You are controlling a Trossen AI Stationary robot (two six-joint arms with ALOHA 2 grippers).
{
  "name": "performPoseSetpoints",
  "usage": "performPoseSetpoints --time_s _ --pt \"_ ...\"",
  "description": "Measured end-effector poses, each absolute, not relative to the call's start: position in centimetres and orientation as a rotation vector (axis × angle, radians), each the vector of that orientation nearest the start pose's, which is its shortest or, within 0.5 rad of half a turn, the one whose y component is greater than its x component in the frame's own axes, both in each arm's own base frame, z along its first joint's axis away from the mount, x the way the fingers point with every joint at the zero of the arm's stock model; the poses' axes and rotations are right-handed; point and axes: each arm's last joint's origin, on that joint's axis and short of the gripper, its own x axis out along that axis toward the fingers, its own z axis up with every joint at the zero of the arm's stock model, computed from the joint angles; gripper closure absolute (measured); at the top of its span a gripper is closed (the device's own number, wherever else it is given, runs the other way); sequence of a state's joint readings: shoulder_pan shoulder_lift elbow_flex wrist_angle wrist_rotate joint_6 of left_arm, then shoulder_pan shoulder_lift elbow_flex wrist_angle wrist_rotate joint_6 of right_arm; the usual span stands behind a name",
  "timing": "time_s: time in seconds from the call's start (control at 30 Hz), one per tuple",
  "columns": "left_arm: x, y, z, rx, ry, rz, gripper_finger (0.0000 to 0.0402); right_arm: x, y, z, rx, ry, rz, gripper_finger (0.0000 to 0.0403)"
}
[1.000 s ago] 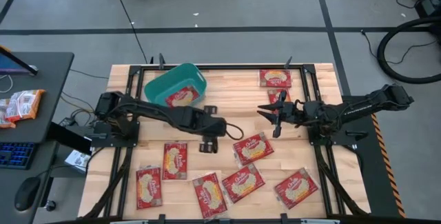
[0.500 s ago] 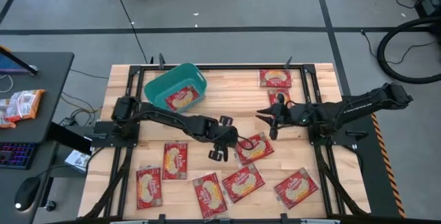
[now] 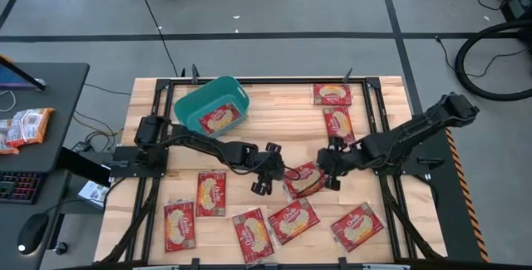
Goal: Sort popcorn bags into baskets
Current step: Put the popcorn bag into the bin
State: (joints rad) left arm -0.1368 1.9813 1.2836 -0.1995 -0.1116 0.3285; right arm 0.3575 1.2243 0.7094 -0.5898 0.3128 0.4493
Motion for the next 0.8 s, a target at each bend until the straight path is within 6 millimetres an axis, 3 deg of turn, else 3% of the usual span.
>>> performPoseSetpoints --time_s 0.17,0.4,0.6,0.8 --pt "39.8 -5.1 14.9 0.410 0.822 -0.152 0.0260 21.1 8.7 19.1 -0.056 1.050 -0.081 0.0312" --pt "38.3 -4.7 15.3 0.421 0.796 -0.104 0.0260 22.5 10.8 17.7 -0.175 1.081 -0.014 0.0304" --pt "36.5 -4.1 15.9 0.421 0.756 -0.064 0.0260 24.9 12.5 17.6 -0.234 1.134 0.023 0.0254" --pt "35.7 -3.6 16.8 0.416 0.737 0.018 0.0260 26.1 13.4 16.1 -0.299 1.204 0.040 0.0197"
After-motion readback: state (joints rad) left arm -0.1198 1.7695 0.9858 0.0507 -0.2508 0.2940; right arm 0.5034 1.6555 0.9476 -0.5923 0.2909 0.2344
